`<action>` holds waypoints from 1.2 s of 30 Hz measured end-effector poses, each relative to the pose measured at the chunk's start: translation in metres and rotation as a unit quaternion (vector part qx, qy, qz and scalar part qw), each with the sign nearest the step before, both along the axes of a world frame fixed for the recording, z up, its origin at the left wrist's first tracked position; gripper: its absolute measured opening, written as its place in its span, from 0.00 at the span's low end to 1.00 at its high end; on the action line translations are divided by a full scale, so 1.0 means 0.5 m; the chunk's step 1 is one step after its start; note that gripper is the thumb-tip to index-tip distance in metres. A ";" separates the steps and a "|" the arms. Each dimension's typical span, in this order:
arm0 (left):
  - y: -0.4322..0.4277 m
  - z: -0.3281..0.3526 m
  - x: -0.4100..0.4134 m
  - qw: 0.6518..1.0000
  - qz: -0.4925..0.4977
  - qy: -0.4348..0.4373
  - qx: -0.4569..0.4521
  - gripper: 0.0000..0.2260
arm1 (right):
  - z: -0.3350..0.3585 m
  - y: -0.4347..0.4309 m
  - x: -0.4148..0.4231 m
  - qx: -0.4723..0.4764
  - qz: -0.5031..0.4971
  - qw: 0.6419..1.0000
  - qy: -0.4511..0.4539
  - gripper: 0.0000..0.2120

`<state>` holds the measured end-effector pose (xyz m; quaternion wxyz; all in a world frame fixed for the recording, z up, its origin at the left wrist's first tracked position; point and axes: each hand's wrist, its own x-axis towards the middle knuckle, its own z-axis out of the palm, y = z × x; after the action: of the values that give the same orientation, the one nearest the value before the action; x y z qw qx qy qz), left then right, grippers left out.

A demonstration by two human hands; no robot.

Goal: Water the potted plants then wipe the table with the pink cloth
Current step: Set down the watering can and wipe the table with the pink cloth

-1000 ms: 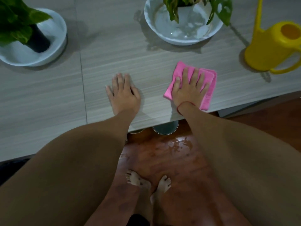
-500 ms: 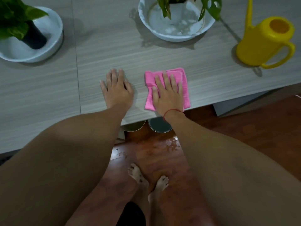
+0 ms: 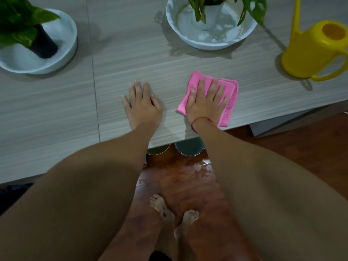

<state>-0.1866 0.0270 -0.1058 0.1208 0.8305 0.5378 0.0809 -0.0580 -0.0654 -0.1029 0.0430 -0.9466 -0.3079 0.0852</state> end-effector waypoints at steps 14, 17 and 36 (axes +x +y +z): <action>0.004 0.020 0.021 1.000 0.010 0.010 0.004 0.22 | -0.008 -0.124 0.098 0.009 0.029 0.999 0.012 0.25; 0.007 0.013 0.022 0.999 0.025 0.014 0.023 0.19 | -0.008 -0.113 0.148 0.021 -0.039 0.999 -0.004 0.26; 0.072 0.001 0.103 0.995 0.056 -0.027 0.074 0.20 | 0.005 0.102 0.094 0.016 0.089 0.996 0.022 0.29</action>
<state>-0.1349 0.0628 -0.1051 0.0683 0.8033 0.5725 0.1495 -0.0108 -0.0144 -0.1004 0.0572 -0.9127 -0.3910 0.1041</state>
